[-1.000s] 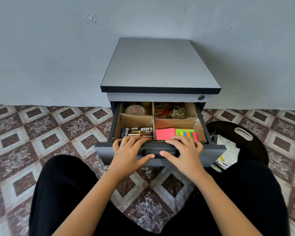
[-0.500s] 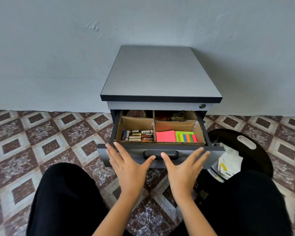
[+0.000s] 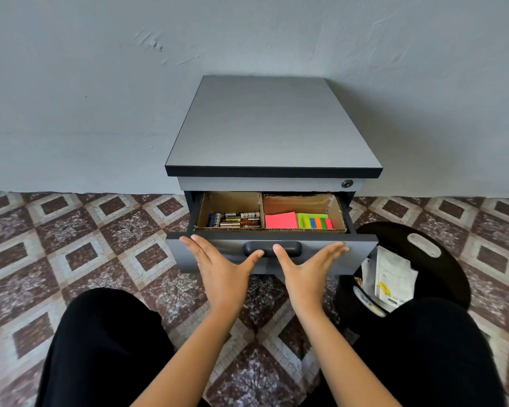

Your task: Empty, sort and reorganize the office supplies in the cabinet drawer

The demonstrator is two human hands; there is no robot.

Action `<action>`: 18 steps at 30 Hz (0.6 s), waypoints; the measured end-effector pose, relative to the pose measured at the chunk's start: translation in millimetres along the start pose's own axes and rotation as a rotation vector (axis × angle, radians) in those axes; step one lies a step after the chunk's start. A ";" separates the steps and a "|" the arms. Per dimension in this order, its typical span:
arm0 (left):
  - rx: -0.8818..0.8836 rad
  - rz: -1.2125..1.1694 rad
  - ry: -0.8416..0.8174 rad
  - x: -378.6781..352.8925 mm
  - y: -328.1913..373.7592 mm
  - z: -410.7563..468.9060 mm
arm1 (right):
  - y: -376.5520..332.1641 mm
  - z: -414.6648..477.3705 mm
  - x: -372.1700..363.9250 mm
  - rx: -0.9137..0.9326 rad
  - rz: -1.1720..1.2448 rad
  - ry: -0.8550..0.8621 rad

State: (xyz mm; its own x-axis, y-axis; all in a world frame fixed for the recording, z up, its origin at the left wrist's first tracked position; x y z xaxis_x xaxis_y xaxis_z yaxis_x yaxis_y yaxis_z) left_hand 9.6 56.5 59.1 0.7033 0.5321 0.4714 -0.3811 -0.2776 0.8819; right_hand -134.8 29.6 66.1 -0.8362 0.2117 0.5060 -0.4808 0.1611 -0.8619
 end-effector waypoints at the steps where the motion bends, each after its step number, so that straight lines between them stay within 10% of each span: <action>1: 0.007 -0.012 0.003 -2.1 1.6 5.3 | -1.3 5.7 -1.7 0.008 0.006 -0.005; 18: 0.033 -0.075 -0.030 -39.3 23.3 84.0 | -21.0 86.2 -29.3 0.071 -0.014 -0.041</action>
State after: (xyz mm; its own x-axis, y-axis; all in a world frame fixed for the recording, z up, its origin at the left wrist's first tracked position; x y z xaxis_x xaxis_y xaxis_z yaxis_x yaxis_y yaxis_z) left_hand 23.4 -38.1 61.8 0.7472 0.5280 0.4036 -0.3071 -0.2642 0.9142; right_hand -122.9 -63.1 66.6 -0.8387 0.1699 0.5175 -0.5089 0.0944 -0.8557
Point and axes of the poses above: each hand's wrist, its own z-axis towards the middle knuckle, its own x-axis out of the back of the hand, y = z × x, the point moved 3 cm from there along z, towards the middle knuckle, and after that the axes turned 5 degrees about -z, right-handed, at the moved point
